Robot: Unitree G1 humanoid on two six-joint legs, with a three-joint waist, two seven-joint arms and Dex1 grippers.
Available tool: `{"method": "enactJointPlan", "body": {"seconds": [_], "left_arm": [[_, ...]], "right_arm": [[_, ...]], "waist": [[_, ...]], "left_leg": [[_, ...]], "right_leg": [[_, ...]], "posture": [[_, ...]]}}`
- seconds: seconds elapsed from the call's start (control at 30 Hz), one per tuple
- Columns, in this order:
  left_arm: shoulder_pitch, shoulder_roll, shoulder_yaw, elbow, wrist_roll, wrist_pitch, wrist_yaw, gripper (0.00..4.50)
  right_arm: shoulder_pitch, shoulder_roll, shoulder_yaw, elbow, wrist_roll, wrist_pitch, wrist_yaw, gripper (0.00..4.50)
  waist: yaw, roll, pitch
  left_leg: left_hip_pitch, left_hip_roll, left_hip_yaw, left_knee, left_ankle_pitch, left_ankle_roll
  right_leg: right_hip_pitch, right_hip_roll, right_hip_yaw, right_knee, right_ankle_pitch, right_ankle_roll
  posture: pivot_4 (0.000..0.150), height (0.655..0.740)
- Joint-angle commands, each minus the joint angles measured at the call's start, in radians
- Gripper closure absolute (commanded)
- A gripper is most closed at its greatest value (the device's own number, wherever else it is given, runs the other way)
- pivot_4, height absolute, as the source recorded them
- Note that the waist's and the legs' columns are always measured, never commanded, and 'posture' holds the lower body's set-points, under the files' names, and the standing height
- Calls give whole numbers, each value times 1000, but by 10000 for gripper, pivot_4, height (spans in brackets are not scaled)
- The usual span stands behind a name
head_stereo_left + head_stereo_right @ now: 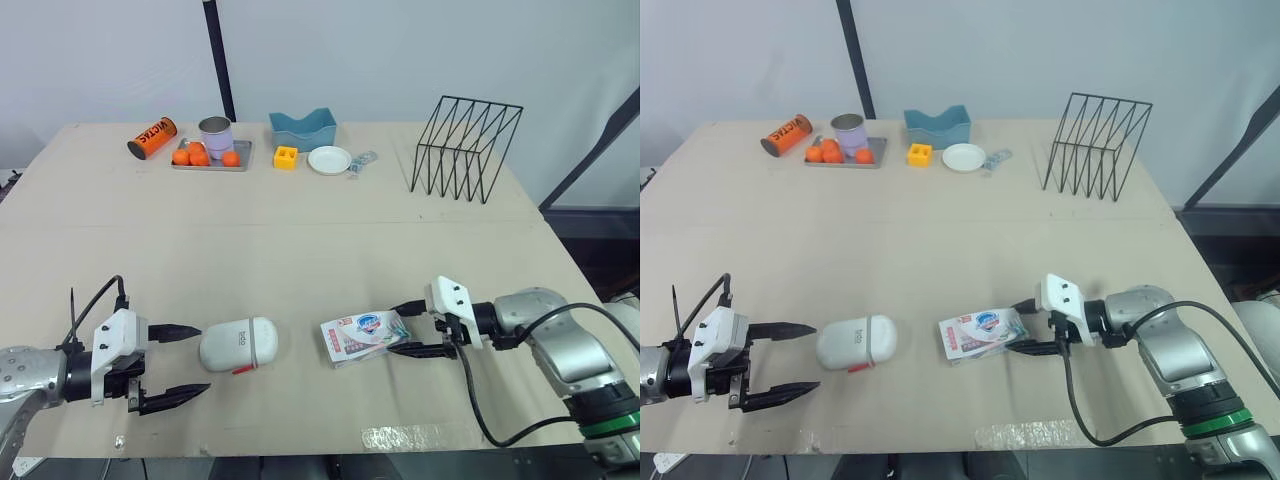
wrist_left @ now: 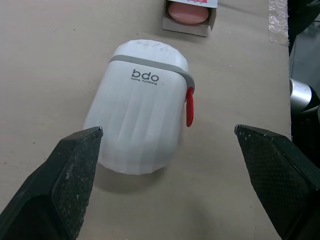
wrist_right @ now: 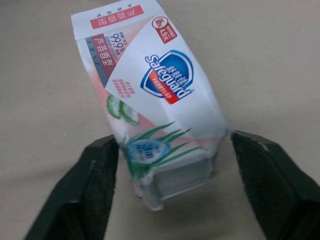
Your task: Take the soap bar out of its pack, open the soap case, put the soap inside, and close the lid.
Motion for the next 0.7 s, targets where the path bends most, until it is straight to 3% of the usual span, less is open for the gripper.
{"method": "enactJointPlan", "body": {"seconds": [0.03,0.7], "left_arm": [[8,-3,29,-38,-10,-8,11,0],[3,-5,22,-23,6,-27,25,0]], "right_arm": [[-1,-10,-2,-4,4,-11,31,17068],[-1,13,-11,-25,-3,-4,10,17068]], "waist": [[0,0,0],[0,0,0]], "left_leg": [[0,0,0,0,0,0],[1,0,0,0,0,0]], "right_leg": [[0,0,0,0,0,0],[1,0,0,0,0,0]], "posture": [[1500,7400],[1500,7400]]}}
